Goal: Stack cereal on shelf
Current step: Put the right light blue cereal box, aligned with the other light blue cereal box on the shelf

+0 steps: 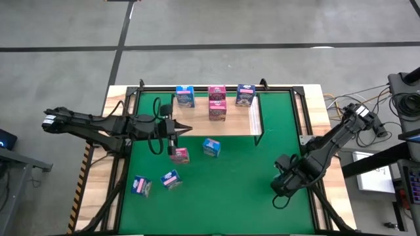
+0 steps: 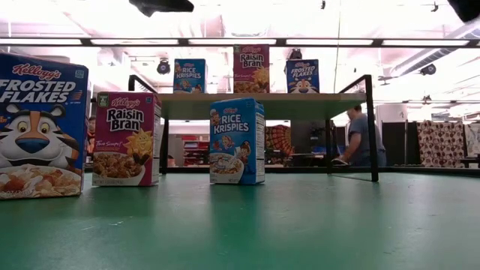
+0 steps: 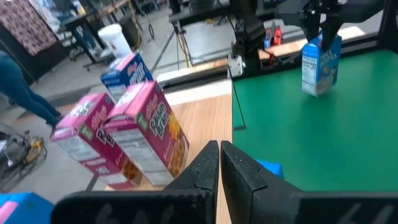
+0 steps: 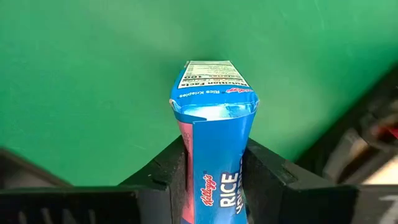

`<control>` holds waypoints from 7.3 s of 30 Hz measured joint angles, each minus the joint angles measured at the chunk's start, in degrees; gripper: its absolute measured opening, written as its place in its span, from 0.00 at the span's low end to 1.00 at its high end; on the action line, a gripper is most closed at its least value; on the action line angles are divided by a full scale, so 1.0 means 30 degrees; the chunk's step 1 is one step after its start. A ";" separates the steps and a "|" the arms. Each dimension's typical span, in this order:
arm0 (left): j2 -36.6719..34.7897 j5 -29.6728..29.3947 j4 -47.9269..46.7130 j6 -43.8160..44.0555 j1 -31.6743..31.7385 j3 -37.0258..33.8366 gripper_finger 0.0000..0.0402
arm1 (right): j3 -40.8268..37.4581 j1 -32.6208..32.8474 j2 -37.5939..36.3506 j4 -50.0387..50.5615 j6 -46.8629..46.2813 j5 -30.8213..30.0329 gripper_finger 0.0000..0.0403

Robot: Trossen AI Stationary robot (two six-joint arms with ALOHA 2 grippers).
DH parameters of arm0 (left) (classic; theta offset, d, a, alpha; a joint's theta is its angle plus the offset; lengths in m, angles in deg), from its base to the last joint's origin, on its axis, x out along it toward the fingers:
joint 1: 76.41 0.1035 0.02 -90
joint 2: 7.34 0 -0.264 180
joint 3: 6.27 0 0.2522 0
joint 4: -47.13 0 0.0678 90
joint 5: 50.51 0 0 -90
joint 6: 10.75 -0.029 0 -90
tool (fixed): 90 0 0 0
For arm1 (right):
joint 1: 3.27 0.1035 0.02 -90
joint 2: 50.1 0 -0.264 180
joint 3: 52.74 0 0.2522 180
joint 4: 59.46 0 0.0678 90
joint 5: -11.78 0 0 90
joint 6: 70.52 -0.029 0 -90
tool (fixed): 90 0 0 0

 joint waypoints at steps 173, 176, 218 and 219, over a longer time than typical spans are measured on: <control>-0.1171 0.1276 0.4598 -0.2927 0.1530 -0.1267 0.74 | -0.2266 -1.0156 -0.2430 -2.0075 3.3886 -0.6048 0.44; -0.0703 0.2000 0.3306 -0.2727 0.1863 -0.0067 0.73 | -0.3211 -1.0158 -0.3154 -2.0750 3.3872 -0.5666 0.44; 0.6431 1.2379 -0.7991 -0.4150 0.8469 0.8398 0.72 | -0.6005 -1.0156 -0.4978 -2.1877 3.3792 -0.5569 0.44; 0.6492 1.2376 -0.7945 -0.4137 0.8469 0.8294 0.72 | -0.5999 -1.0160 -0.4978 -2.1887 3.3792 -0.5569 0.44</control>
